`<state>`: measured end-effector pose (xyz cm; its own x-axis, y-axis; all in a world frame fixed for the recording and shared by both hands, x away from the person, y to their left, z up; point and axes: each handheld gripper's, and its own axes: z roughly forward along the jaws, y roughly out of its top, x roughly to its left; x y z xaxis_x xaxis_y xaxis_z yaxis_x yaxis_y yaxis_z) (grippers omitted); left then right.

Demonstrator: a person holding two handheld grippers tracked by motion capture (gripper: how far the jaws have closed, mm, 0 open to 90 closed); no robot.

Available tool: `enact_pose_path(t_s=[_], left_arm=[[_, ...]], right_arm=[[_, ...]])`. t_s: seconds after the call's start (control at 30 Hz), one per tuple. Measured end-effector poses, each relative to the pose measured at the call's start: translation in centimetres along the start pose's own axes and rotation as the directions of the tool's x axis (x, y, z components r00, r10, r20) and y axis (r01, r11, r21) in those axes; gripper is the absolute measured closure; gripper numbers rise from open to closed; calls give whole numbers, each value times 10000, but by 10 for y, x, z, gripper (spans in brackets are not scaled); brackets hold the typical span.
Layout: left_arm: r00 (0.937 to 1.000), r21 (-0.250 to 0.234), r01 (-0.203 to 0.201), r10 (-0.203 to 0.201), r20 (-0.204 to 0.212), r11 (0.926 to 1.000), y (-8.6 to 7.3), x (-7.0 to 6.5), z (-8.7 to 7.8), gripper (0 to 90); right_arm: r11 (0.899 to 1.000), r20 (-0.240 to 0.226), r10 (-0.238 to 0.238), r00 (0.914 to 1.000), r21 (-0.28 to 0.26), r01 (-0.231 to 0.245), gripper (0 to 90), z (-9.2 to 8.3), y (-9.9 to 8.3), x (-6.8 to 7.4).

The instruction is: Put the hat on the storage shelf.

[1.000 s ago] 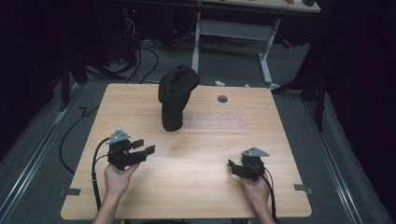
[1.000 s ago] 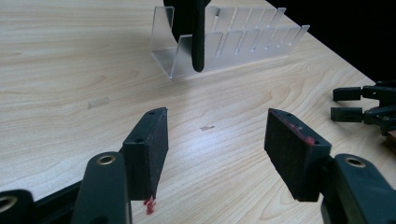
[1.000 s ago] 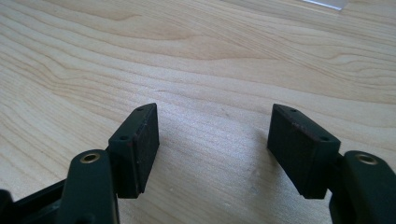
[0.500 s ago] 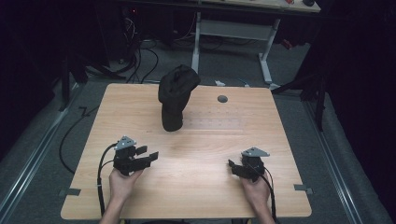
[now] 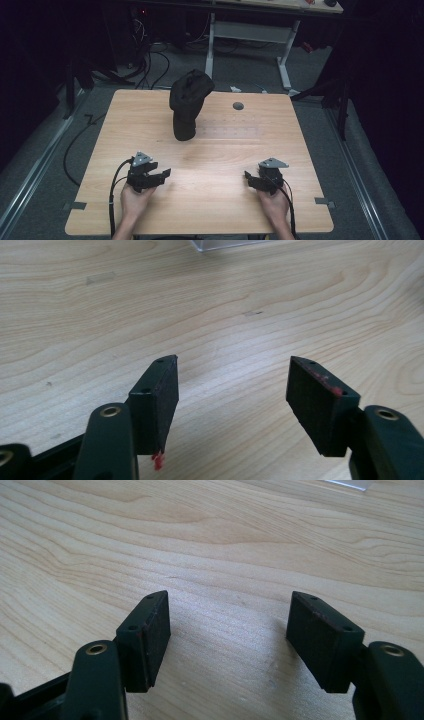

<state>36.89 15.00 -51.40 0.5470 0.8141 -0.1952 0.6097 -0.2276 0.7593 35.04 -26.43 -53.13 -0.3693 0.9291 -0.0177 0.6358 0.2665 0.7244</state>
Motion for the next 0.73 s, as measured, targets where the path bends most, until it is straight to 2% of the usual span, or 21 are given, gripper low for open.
enact_pose_path(t_s=[0.1,0.3,0.37,0.4,0.73], left_arm=[[9979,59,-417,420,-496,9991,-1,-2,5,373],[9913,337,-748,779,-1062,9966,-7,-4,16,360],[9885,516,-824,882,-1227,9953,-11,-3,20,358],[9847,406,-993,1040,-1401,9942,-13,-5,20,356],[9835,443,-1033,1087,-1447,9937,-14,-6,20,343]], right_arm=[[10000,-4,12,10000,2,-12,341,0,0,0],[10000,-3,4,10000,-1,-4,340,0,0,0],[10000,-4,3,10000,0,-3,340,0,0,0],[10000,-17,-12,10000,3,12,340,0,0,0],[10000,-23,-13,10000,4,13,340,0,0,0]])
